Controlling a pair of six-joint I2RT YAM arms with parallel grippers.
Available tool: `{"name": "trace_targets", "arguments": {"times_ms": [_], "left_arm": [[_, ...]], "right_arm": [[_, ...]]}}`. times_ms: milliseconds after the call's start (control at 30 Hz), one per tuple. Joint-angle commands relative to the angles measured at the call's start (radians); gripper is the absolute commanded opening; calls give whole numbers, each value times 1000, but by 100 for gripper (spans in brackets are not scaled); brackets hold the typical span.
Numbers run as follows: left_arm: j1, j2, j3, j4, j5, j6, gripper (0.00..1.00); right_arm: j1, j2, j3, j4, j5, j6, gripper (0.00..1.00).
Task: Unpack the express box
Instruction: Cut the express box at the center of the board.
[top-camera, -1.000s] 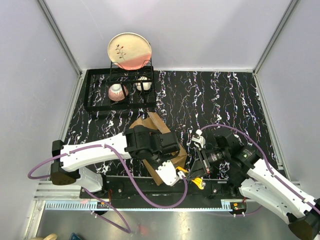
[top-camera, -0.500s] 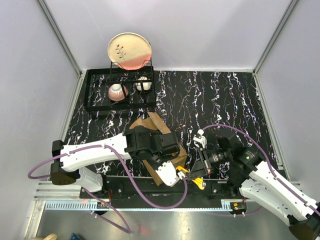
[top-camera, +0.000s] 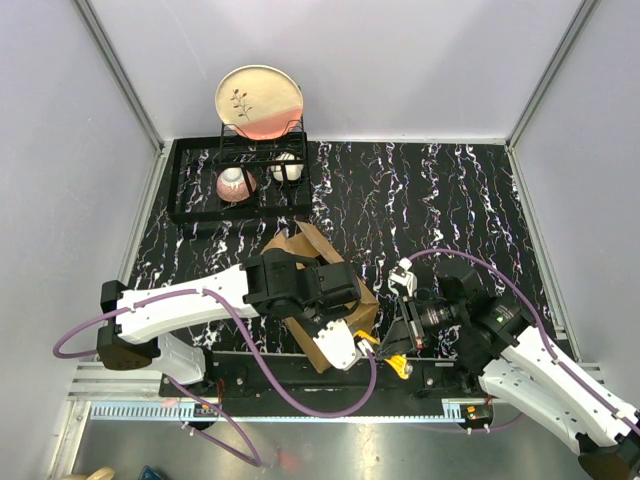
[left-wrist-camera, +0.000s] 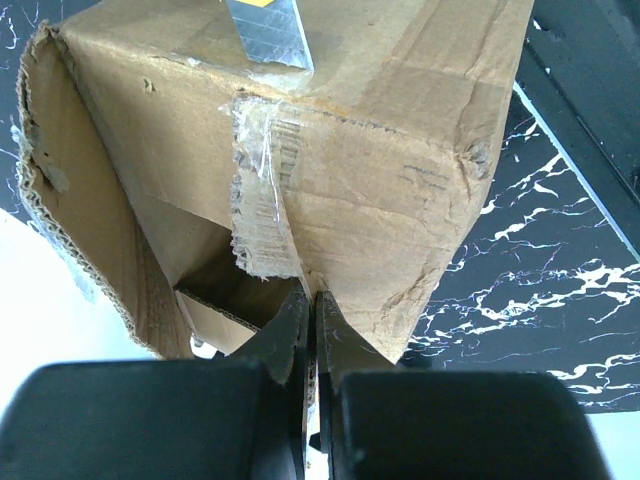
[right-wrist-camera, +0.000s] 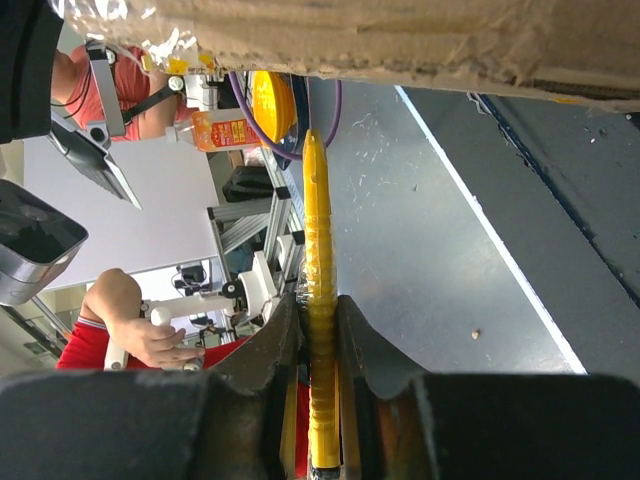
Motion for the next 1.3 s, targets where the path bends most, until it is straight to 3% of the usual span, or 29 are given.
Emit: {"name": "trace_targets", "arguments": {"times_ms": [0,267,933,1267], "left_arm": [[-13,-39,40,-39,-54,-6,0],[-20,-44,18,-39,-55,-4,0],[-24,-55,-26,-34,-38,-12,0],[-30,-42,-3,-32,-34,-15,0]], "right_arm": [[2,-42,31,-2,27,45,0],[2,-131,-9,-14,33,107,0],[0,-137,2,-12,73,99,0],[0,-137,-64,131,85,194,0]]}}
